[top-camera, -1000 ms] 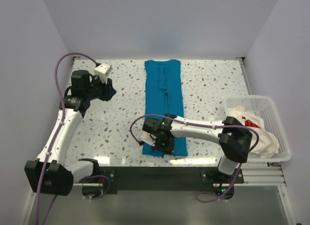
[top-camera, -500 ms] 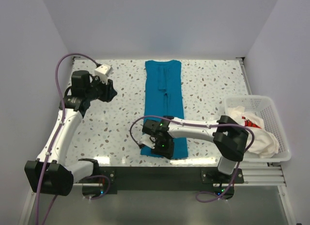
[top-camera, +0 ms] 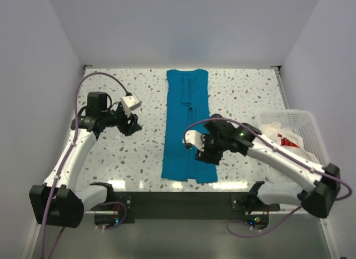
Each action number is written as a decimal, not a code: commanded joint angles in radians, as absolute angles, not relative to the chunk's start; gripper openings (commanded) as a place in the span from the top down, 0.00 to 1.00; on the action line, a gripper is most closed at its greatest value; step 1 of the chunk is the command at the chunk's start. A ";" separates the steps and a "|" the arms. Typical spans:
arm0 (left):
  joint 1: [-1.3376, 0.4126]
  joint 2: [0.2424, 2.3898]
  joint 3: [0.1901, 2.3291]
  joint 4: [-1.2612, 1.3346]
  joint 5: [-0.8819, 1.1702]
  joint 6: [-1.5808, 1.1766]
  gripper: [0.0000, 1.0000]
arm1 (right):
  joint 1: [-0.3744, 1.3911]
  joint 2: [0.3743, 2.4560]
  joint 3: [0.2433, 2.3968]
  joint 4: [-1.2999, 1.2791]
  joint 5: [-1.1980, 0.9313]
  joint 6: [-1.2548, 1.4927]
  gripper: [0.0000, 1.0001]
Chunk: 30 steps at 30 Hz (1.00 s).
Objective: Fold and stack the t-shirts
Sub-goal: Fold the tshirt
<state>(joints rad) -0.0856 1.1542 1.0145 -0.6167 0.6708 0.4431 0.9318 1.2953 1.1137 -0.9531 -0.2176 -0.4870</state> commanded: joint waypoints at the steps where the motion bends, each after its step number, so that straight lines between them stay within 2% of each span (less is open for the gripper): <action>1: -0.110 1.074 0.898 -0.726 0.851 0.805 0.39 | 0.829 1.123 0.962 -0.942 -0.216 -0.783 0.45; 2: -0.132 1.030 0.828 -0.724 0.844 0.899 0.40 | 0.816 1.088 0.928 -0.942 -0.227 -0.886 0.47; 5: -0.279 0.967 0.700 -0.692 0.789 0.997 0.43 | 0.805 1.014 0.832 -0.942 -0.285 -0.971 0.52; 6: -0.425 0.924 0.617 -0.616 0.729 0.958 0.46 | 0.808 1.066 0.841 -0.933 -0.383 -0.939 0.56; 10: -0.515 0.878 0.529 -0.482 0.667 0.890 0.49 | 0.842 1.175 0.905 -0.916 -0.433 -0.814 0.57; 13: -0.508 0.894 0.555 -0.404 0.595 0.772 0.53 | 0.961 1.236 0.928 -0.887 -0.400 -0.729 0.60; 15: -0.421 0.903 0.583 -0.370 0.616 0.642 0.53 | 1.049 1.242 0.904 -0.850 -0.391 -0.701 0.60; 16: -0.305 0.914 0.615 -0.342 0.650 0.597 0.53 | 1.077 1.253 0.894 -0.826 -0.381 -0.683 0.60; 19: -0.169 0.983 0.708 -0.389 0.744 0.486 0.52 | 1.140 1.313 0.871 -0.799 -0.361 -0.667 0.65; 30: -0.152 0.999 0.742 -0.394 0.735 0.397 0.51 | 1.172 1.485 0.859 -0.677 -0.255 -0.669 0.66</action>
<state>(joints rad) -0.1566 1.0031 0.7174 -0.4122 0.7143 0.4351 1.1660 1.4696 0.8745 -0.7460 -0.3065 -0.6727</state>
